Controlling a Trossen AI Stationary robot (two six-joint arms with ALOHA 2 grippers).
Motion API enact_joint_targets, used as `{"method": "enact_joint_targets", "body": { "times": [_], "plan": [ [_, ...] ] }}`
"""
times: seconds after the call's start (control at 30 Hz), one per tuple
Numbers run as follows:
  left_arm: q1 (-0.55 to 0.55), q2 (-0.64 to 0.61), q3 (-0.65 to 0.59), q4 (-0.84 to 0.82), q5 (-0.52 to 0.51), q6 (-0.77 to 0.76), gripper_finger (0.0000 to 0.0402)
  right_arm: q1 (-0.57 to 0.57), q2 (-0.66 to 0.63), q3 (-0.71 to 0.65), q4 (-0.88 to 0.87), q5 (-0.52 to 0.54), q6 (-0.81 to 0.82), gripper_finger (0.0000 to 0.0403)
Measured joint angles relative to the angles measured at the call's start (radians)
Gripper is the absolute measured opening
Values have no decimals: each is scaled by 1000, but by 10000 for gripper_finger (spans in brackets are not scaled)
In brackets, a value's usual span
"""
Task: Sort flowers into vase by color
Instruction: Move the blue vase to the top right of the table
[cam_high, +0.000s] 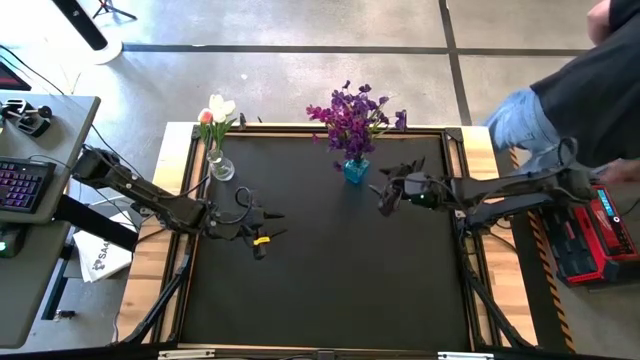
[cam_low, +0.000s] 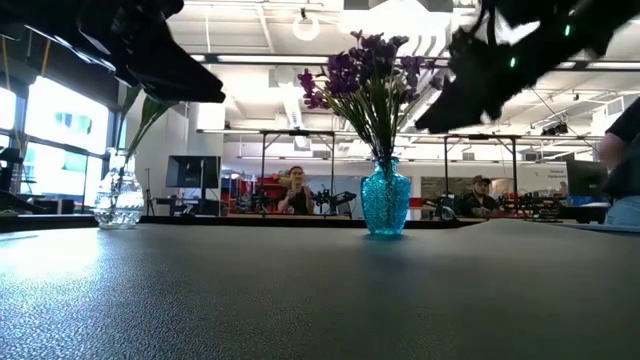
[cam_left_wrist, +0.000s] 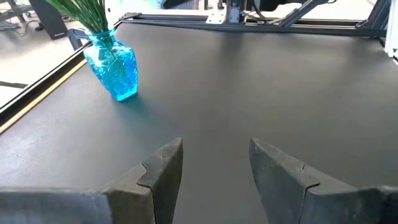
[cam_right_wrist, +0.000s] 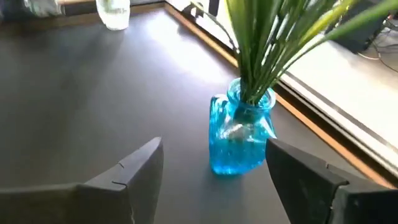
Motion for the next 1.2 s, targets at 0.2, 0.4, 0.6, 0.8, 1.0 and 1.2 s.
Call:
{"method": "enact_joint_targets", "body": {
  "times": [0.2,0.4,0.6,0.8,1.0,1.2],
  "plan": [
    [1,0,0,2,0,0,172,-124,55,-132,352,-104,-33,273],
    [3,0,0,2,-2,0,172,-220,200,-133,519,-198,-99,280],
    [3,0,0,2,-2,-8,172,-283,314,-101,591,-233,-149,280],
    [3,0,0,5,-2,-9,172,-312,407,-19,585,-314,-177,280],
    [3,0,0,8,-1,-17,172,-315,462,29,571,-315,-202,264],
    [2,0,0,9,0,-17,172,-314,464,31,566,-312,-195,189]
  ]
}}
